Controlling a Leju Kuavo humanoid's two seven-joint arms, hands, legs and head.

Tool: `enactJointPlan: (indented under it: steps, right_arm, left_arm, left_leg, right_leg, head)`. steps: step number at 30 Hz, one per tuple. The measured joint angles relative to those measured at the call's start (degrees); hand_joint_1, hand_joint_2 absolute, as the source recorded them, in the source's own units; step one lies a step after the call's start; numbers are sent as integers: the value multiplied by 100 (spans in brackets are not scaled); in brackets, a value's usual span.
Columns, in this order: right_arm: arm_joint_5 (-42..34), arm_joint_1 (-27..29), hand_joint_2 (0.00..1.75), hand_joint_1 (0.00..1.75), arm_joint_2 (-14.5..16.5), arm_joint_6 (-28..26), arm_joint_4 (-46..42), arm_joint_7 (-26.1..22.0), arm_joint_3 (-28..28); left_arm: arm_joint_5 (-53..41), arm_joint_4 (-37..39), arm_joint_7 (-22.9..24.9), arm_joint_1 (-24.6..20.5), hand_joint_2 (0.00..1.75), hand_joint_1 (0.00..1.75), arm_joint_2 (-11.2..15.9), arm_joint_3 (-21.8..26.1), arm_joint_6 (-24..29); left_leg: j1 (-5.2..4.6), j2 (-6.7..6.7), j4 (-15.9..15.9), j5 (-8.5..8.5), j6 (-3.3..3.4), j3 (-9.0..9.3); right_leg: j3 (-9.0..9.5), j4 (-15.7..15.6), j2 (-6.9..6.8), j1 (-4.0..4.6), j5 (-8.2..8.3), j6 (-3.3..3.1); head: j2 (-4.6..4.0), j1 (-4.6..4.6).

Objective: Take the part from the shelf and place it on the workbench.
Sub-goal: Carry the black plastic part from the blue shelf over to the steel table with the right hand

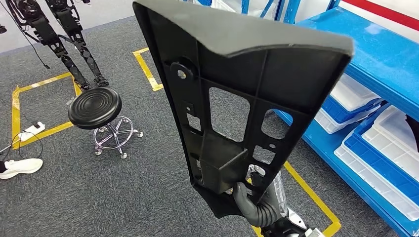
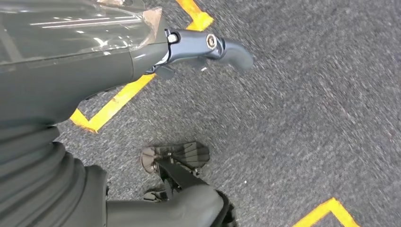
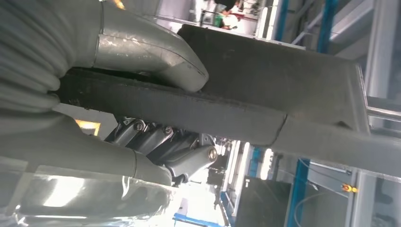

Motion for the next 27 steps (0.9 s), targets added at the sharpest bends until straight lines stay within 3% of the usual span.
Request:
enactJointPlan:
  steps: [2,4,5,8,10,12,14,15,17,19,20,21,23,25,27]
  right_arm:
    - [-3,-3,175,175,16,3,7,1,1]
    - [-5,-3,175,175,20,4,21,1,2]
    - [-6,-3,175,175,25,4,26,1,2]
    - [-6,-7,175,175,39,12,29,1,6]
    - [-6,-17,175,175,43,23,29,1,11]
    - [-6,-29,175,175,46,32,29,1,21]
    - [-6,-37,175,175,44,36,29,1,27]
    - [-7,-38,175,175,43,36,29,0,27]
    - [-6,-33,175,175,38,36,34,-1,28]
    - [-5,-28,175,175,34,36,44,1,31]
    - [-6,-28,175,175,33,36,50,1,31]
    - [-6,-29,175,175,33,36,52,1,32]
    - [-6,-30,175,175,33,36,55,1,34]
    - [-5,-31,175,175,34,36,58,1,39]
    - [24,-37,175,175,35,41,60,8,42]
  left_arm:
    - [2,-4,-1,-12,175,0,5,9,2]
    - [2,-6,-1,-5,175,0,6,15,1]
    - [1,-6,-1,2,175,0,6,16,1]
    - [0,-12,-1,-2,175,0,7,20,1]
    - [0,-26,-1,-14,175,0,10,20,1]
    - [0,-36,-2,-12,175,0,17,22,1]
    - [0,-39,-3,-5,175,0,27,24,2]
    - [0,-43,-3,-10,175,0,29,24,2]
    - [1,-49,-3,-25,175,0,30,24,3]
    - [3,-50,-3,-25,175,0,30,24,2]
    - [4,-50,-3,-21,175,0,30,23,2]
    - [4,-50,-3,-17,175,0,30,23,1]
    - [4,-50,-2,-17,175,0,31,22,1]
    - [4,-52,-3,-12,175,0,32,22,1]
    - [-5,-53,-2,8,175,0,34,23,-16]
  left_leg:
    - [27,223,698,-333,-67,-350]
    - [71,285,1071,-410,-117,-557]
    - [92,316,954,-297,-133,-506]
    - [100,574,-80,169,-126,32]
    - [50,645,-394,223,-67,189]
    - [11,527,-420,225,12,190]
    - [19,424,-490,256,102,240]
    - [34,372,-523,274,142,269]
    - [44,257,-536,282,182,281]
    - [43,114,-533,278,185,286]
    - [44,39,-532,275,183,293]
    - [47,-39,-530,272,177,303]
    - [35,-189,-503,252,139,307]
    - [20,-309,-473,231,70,281]
    - [43,-404,-471,237,-4,249]
  right_leg:
    - [13,-1,-134,27,-22,-48]
    - [18,1,-263,37,-41,-67]
    - [24,2,-319,38,-52,-68]
    - [72,7,-468,63,-111,-17]
    - [93,8,-549,96,-149,42]
    - [108,-4,-633,114,-175,99]
    - [60,157,-515,106,-280,133]
    - [-52,405,-385,100,-400,123]
    - [-459,1191,-145,69,-699,70]
    - [-811,1743,-77,57,-818,90]
    - [-838,1704,-65,49,-737,137]
    - [-752,1442,-43,35,-578,196]
    - [-428,631,134,-17,-209,289]
    - [-233,174,277,-46,-13,259]
    - [-210,135,219,-41,33,158]
  head:
    - [0,-24]
    - [0,-25]
    - [0,-27]
    - [0,-22]
    - [0,-4]
    - [0,7]
    - [0,13]
    - [0,26]
    - [0,53]
    - [0,68]
    - [0,69]
    - [0,69]
    - [0,75]
    - [0,64]
    - [0,52]
